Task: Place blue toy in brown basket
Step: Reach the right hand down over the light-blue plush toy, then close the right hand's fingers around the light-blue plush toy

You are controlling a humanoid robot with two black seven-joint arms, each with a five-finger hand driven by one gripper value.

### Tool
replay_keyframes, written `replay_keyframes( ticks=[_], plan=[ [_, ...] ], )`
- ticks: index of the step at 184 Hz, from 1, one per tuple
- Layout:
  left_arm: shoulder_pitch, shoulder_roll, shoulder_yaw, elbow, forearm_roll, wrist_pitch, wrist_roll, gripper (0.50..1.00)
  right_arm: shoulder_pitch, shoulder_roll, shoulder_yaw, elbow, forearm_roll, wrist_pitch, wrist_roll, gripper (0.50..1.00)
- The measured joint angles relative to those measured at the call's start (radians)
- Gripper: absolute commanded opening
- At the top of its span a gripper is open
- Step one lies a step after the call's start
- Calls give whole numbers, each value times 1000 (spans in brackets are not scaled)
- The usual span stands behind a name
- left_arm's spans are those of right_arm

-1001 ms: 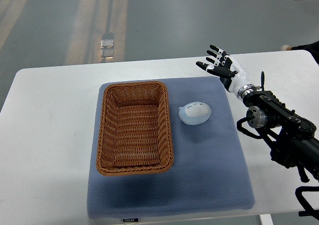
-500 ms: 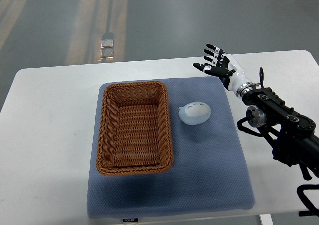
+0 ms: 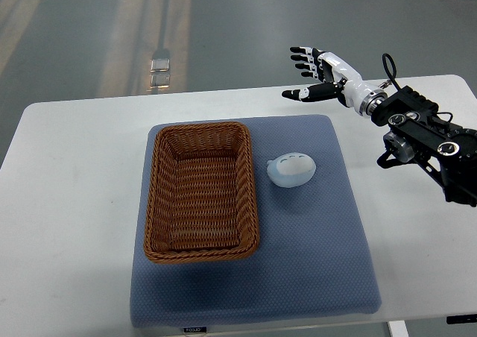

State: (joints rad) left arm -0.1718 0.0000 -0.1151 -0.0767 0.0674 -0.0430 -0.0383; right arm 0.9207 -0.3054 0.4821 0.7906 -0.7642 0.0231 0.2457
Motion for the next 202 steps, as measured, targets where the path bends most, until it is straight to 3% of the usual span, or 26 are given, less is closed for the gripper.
replay_keyframes(
  ticks=[71,138,202],
  plan=[
    [-2,0,0,0,0,0,1,1000,301,-88,-442,59,-236,116,99,907],
    [-3,0,2,0,0,0,0,1000,364,-91,-632,166,-389,151,130,905],
    [-10,0,0,0,0,0,0,1000,400,-132,-671,209,-409,182,138,903]
  ],
)
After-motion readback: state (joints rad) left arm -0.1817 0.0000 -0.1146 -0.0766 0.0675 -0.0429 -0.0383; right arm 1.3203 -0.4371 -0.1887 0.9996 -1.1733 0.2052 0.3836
